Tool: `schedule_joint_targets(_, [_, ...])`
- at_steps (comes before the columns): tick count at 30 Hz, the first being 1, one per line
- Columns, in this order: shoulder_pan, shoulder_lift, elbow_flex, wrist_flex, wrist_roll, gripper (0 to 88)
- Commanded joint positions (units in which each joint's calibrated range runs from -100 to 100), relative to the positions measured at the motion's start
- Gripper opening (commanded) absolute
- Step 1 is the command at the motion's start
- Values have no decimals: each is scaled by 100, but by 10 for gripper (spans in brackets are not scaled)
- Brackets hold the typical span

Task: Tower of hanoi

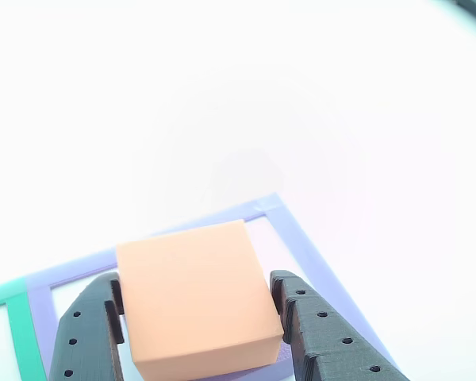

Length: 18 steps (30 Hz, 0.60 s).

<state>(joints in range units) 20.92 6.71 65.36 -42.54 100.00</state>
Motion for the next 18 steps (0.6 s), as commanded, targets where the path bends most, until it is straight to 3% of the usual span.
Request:
schedule_joint_targets(1, [-44,-38,-244,49,0,147])
schedule_joint_targets(11, [-83,-327,-280,510,0,117])
schedule_joint_targets(18, [-182,-1705,-607,2615,0,117])
